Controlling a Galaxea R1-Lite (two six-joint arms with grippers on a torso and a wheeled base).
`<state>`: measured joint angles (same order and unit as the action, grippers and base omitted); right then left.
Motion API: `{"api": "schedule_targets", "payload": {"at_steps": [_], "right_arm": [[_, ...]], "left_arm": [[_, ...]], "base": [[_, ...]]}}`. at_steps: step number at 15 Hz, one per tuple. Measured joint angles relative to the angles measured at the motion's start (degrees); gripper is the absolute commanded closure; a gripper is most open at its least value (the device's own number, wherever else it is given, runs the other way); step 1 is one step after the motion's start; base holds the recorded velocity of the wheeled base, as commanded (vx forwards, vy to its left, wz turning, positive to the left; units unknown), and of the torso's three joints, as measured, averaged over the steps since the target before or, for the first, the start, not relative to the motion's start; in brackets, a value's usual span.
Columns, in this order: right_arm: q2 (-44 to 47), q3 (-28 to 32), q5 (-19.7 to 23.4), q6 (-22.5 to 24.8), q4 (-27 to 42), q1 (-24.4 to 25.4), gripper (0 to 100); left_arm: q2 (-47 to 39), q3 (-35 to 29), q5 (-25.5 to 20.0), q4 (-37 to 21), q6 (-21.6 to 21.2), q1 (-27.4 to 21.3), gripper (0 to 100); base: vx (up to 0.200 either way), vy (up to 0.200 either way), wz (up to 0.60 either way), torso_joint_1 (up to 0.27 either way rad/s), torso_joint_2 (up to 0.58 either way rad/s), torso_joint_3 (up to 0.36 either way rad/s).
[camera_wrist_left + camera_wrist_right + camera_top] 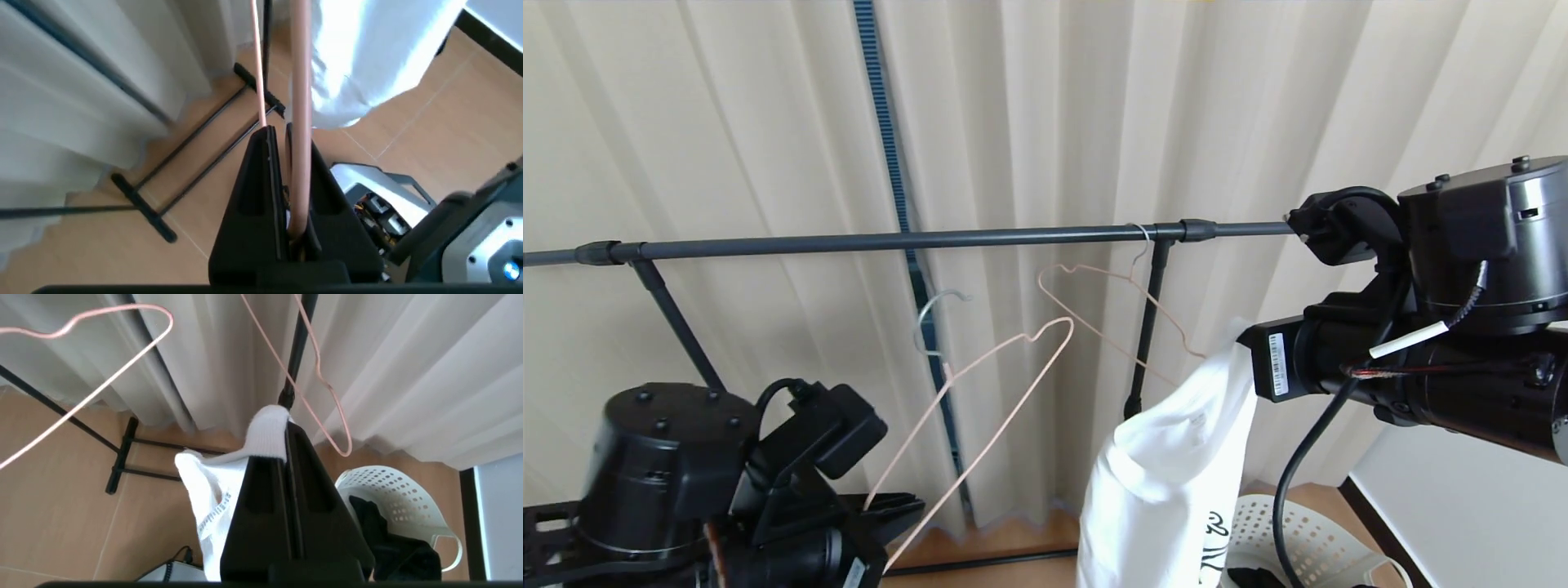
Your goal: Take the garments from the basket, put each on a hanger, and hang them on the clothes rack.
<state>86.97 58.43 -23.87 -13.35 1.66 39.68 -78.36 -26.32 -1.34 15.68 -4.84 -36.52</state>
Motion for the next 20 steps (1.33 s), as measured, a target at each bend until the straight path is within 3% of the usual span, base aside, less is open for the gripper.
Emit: {"api": "schedule_targets", "payload": {"at_steps": [4,8,12,14,20], "right_arm": [[2.0,0.1,-1.3,-0.1,-0.8,0.0,100],[2.9,0.2,-1.4,-0.1,-0.8,0.0,100],[3.2,0.2,-1.4,-0.1,-0.9,0.0,100],[3.5,0.3,-1.5,-0.1,-1.5,0.0,100],[4.7,0.1,-3.0,-0.2,-3.8,1.5,100]], "left_arm": [[7.5,6.8,-12.1,1.8,-6.6,7.0,100],[10.6,8.5,-18.7,2.1,-10.1,8.6,100],[11.0,9.4,-23.2,1.9,-17.5,8.6,100],[11.0,9.8,-25.4,1.9,-18.2,8.4,100],[8.1,9.7,-25.5,2.0,-18.1,5.9,100]], "base": [[0.000,0.000,0.00,0.000,0.00,0.000],[0.000,0.000,0.00,0.000,0.00,0.000],[0.000,0.000,0.00,0.000,0.00,0.000],[0.000,0.000,0.00,0.000,0.00,0.000],[0.000,0.000,0.00,0.000,0.00,0.000]]}}
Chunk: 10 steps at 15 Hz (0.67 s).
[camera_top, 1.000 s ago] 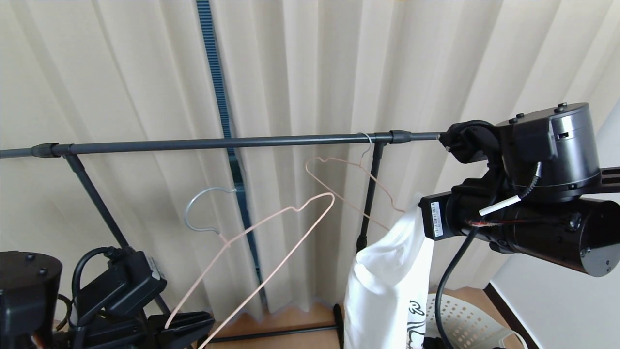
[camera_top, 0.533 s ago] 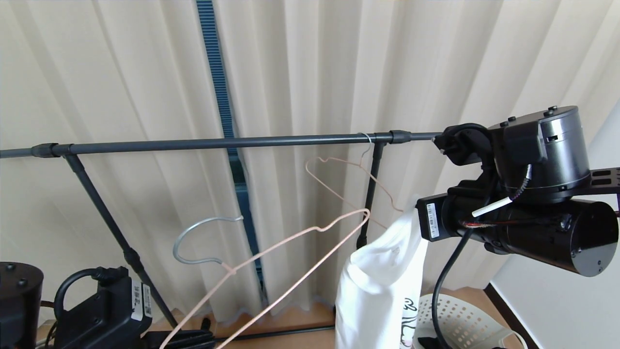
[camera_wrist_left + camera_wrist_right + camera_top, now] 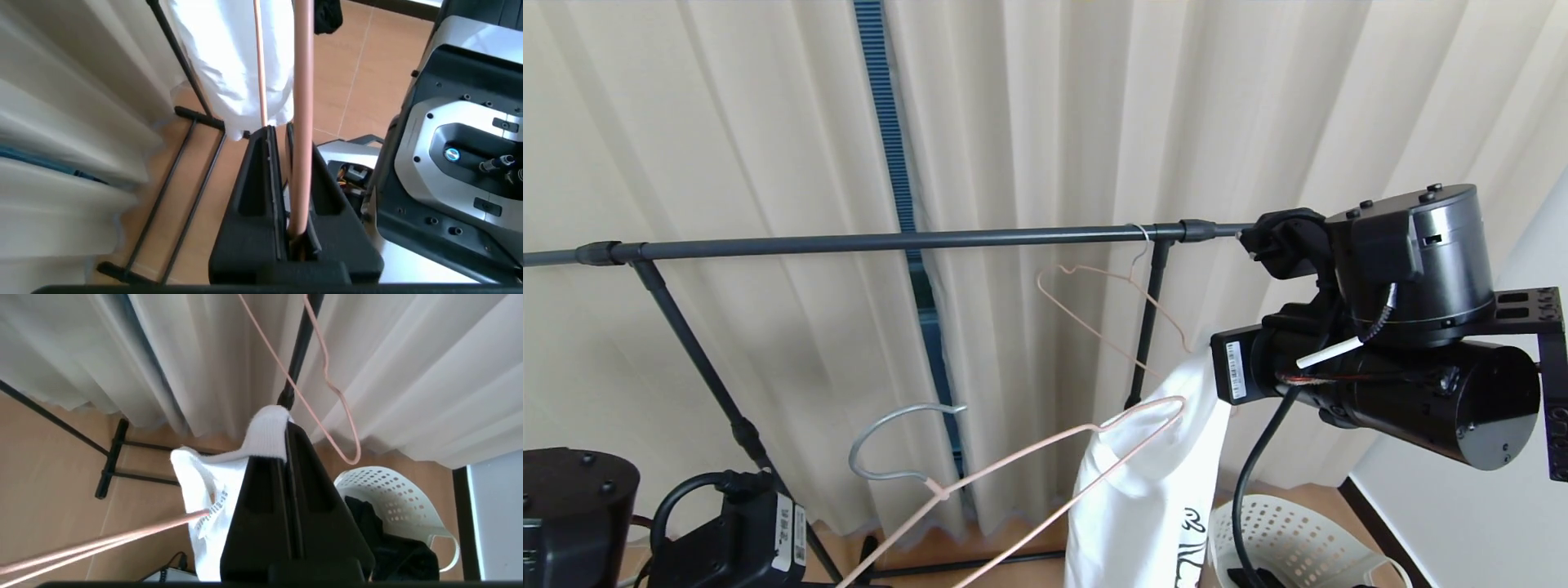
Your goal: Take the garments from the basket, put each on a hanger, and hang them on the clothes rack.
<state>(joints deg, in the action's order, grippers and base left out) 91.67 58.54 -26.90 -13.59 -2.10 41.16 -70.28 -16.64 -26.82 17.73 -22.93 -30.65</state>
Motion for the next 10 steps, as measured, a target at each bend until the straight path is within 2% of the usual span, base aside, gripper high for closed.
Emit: {"api": "schedule_targets", "payload": {"at_steps": [4,6,8,10], "right_arm": [[0.3,-0.4,-0.5,-0.1,-0.1,1.7,100],[0.3,-0.7,-0.6,-0.1,-0.1,2.2,100],[0.3,-0.9,-1.0,-0.1,-0.1,2.7,100],[0.3,-0.9,-3.1,-0.1,-0.1,3.2,100]], "left_arm": [[-5.4,-1.3,0.3,5.7,0.8,-1.5,100],[-8.3,-1.9,0.7,8.8,2.9,-2.4,100],[-10.9,-2.8,3.3,10.7,6.0,-3.4,100],[-13.0,-3.6,6.4,12.3,7.5,-4.2,100]], "base": [[0.000,0.000,0.00,0.000,0.00,0.000],[0.000,0.000,0.00,0.000,0.00,0.000],[0.000,0.000,0.00,0.000,0.00,0.000],[0.000,0.000,0.00,0.000,0.00,0.000]]}}
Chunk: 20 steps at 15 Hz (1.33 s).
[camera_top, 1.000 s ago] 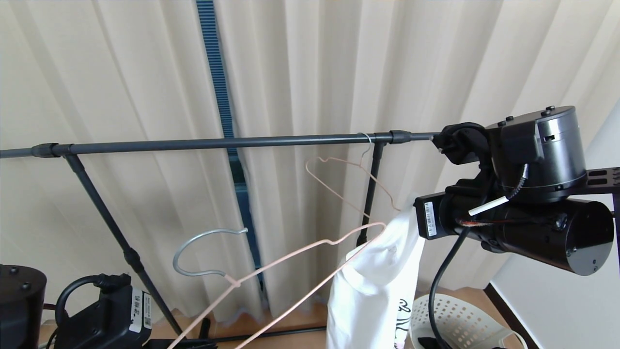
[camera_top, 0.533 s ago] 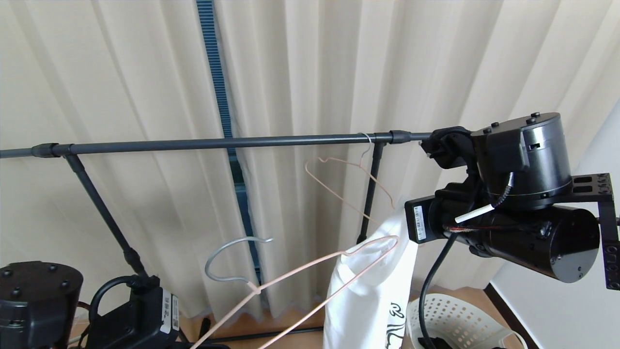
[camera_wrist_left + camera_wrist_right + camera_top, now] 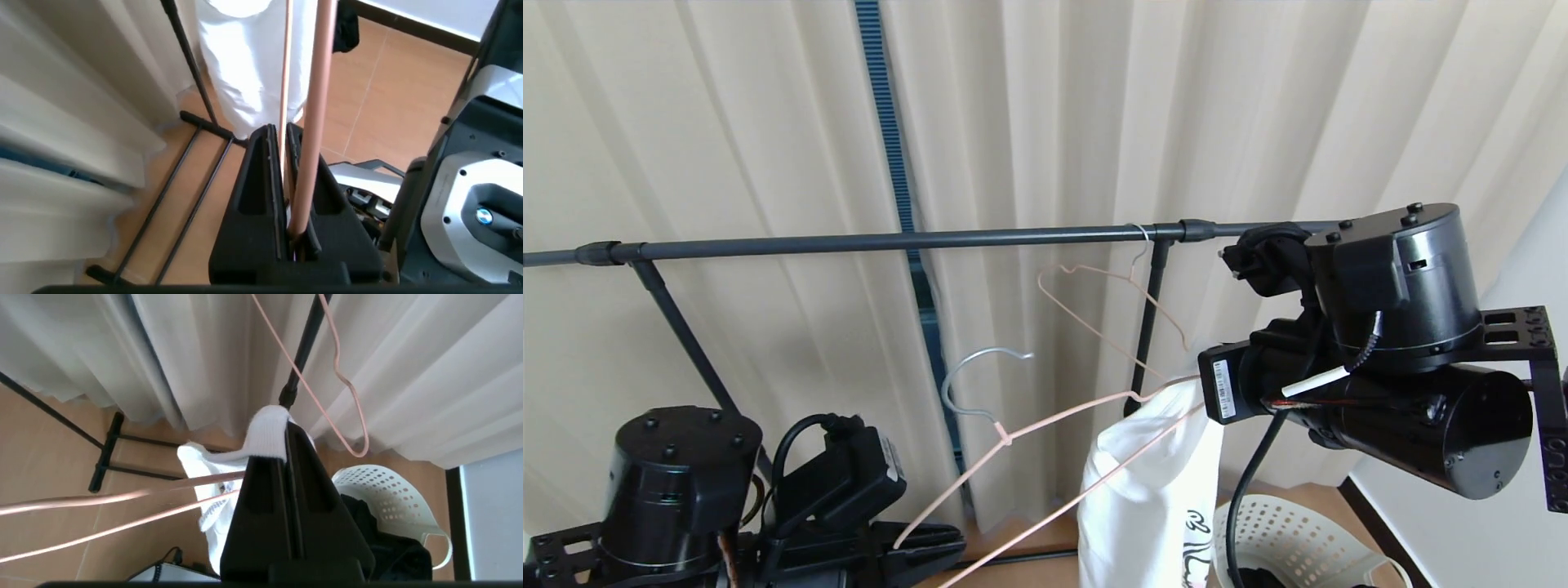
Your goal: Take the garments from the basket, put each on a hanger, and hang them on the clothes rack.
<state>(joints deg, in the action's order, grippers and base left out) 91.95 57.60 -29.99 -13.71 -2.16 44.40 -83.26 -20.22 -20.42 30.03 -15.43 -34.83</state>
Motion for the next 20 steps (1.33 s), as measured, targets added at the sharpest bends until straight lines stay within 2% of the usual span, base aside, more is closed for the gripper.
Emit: {"api": "schedule_targets", "payload": {"at_steps": [3,7,15,20], "right_arm": [[-0.1,0.0,-3.5,0.0,0.0,2.1,100],[-0.1,-1.6,-5.0,0.0,0.0,7.5,100],[-0.4,-2.8,-5.0,-0.2,-0.3,13.9,100],[-0.4,-2.8,-4.7,0.0,-6.2,15.9,100]], "left_arm": [[-2.0,-0.6,1.2,2.3,1.8,-0.4,100],[-4.0,-2.1,4.5,2.6,4.4,-1.5,100],[-5.2,-2.3,5.2,3.6,4.4,-2.1,100],[-5.2,-2.0,5.0,4.5,4.5,-2.5,100]], "base": [[0.000,0.000,0.00,0.000,0.00,0.000],[0.000,0.000,0.00,0.000,0.00,0.000],[0.000,0.000,0.00,0.000,0.00,0.000],[0.000,0.000,0.00,0.000,0.00,0.000]]}}
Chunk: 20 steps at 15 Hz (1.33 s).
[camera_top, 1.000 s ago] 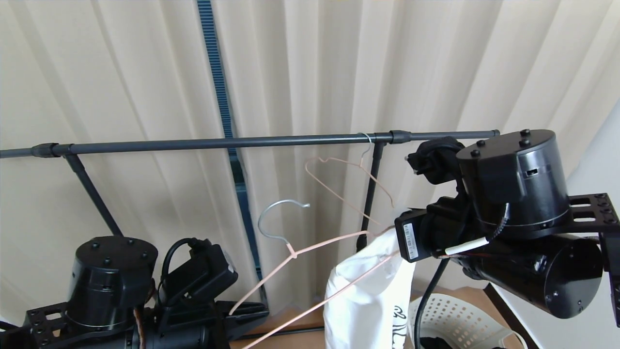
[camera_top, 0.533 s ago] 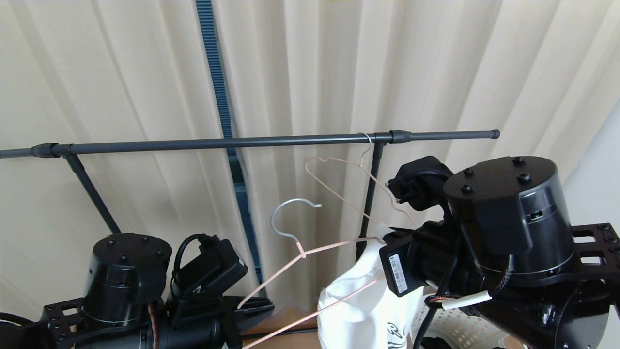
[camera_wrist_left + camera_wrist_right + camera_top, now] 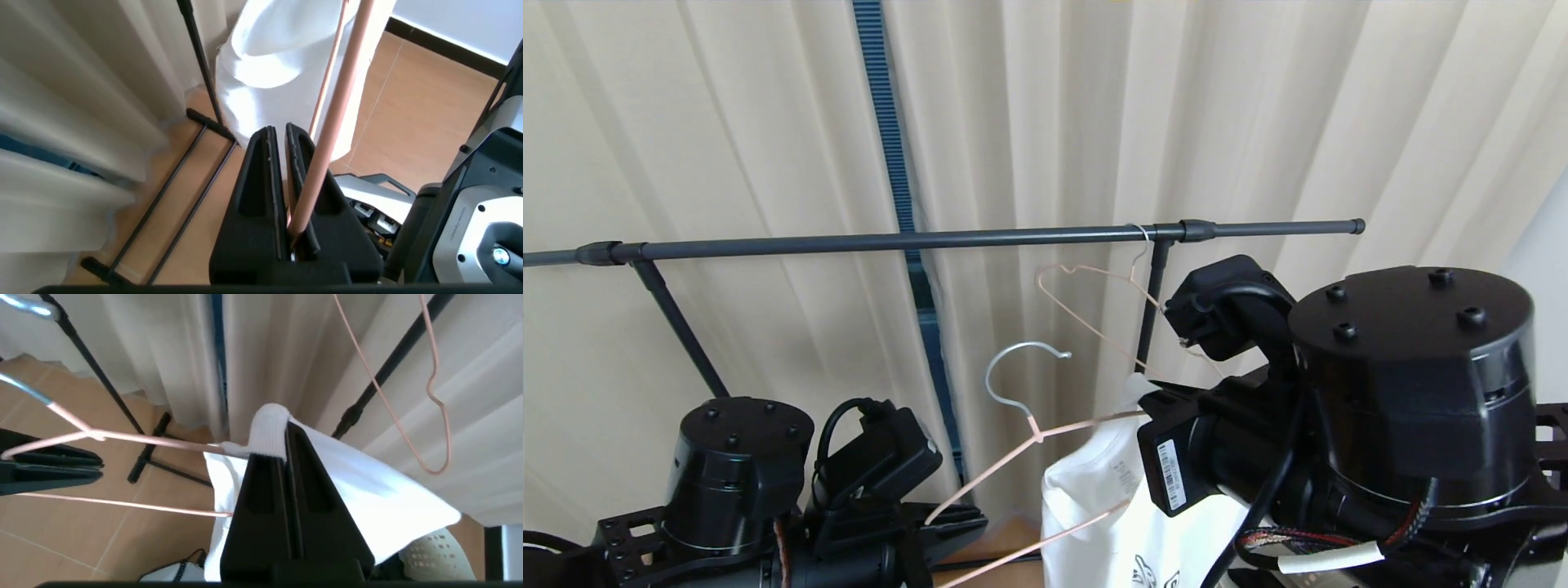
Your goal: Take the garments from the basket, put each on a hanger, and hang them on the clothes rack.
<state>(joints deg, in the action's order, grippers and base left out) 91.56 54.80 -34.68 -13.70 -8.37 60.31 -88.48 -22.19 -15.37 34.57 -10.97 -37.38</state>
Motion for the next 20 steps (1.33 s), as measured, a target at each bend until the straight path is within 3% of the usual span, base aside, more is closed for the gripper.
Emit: {"api": "schedule_targets", "payload": {"at_steps": [6,8,12,18,19,20], "right_arm": [[0.1,-0.3,0.6,-1.8,-6.0,3.4,100],[0.0,-0.3,2.8,-3.5,-8.6,4.1,100],[-0.6,-0.5,5.3,-4.8,-9.2,4.3,100],[-0.6,-0.9,4.9,-4.8,-9.3,4.1,100],[-0.7,-0.9,4.9,-4.8,-9.3,4.1,0],[-0.7,-0.9,4.8,-4.8,-9.3,4.1,0]], "left_arm": [[-0.7,0.0,0.0,1.3,0.0,-0.7,100],[-1.0,0.1,0.1,2.7,0.0,-0.8,100],[-1.1,0.6,0.1,3.3,0.0,-0.8,100],[-0.3,2.6,0.2,8.3,0.0,-0.9,100],[0.0,2.9,0.2,8.3,0.0,-1.0,100],[0.3,3.1,0.2,8.3,0.0,-1.0,100]], "base": [[0.000,0.000,0.00,0.000,0.00,0.000],[0.000,0.000,0.00,0.000,0.00,0.000],[0.000,0.000,0.00,0.000,0.00,0.000],[0.000,0.000,0.00,0.000,0.00,0.000],[0.000,0.000,0.00,0.000,0.00,0.000],[0.000,0.000,0.00,0.000,0.00,0.000]]}}
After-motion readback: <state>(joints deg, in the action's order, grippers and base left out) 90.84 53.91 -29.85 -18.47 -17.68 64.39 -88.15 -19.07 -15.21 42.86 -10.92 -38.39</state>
